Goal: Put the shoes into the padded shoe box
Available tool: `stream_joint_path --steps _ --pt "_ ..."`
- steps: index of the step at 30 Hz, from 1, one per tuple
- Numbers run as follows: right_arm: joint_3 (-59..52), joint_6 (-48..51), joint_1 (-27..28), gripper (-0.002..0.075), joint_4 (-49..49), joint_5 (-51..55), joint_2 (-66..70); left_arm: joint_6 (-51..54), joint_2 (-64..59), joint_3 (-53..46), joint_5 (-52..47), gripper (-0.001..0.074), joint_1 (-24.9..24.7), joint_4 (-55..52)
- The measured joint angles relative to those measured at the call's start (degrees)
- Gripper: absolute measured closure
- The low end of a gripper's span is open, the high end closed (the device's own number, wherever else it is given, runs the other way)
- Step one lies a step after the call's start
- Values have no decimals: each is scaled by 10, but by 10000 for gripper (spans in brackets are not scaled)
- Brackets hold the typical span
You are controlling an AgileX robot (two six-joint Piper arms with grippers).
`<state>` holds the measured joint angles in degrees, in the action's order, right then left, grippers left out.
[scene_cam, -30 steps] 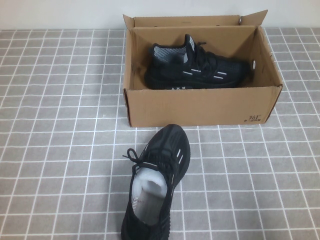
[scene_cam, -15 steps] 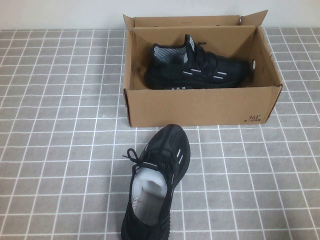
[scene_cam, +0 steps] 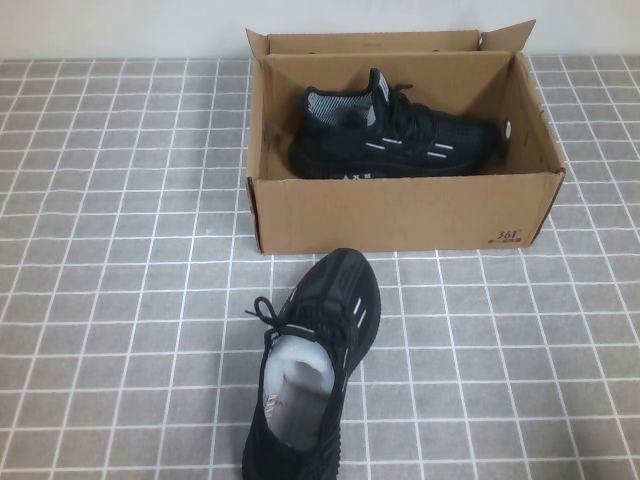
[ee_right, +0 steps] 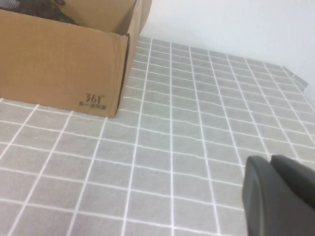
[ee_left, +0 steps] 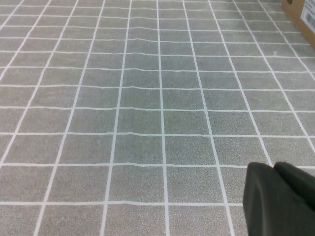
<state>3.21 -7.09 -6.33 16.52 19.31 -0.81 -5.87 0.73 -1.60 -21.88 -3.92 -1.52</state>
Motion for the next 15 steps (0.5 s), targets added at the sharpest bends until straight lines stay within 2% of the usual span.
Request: stream_joint_path --steps 9,15 --pt "-42 -2 1 734 -30 -12 0 0 0 0 0 738 0 0" --pt "-43 -2 38 734 -36 -14 0 0 0 0 0 738 0 0"
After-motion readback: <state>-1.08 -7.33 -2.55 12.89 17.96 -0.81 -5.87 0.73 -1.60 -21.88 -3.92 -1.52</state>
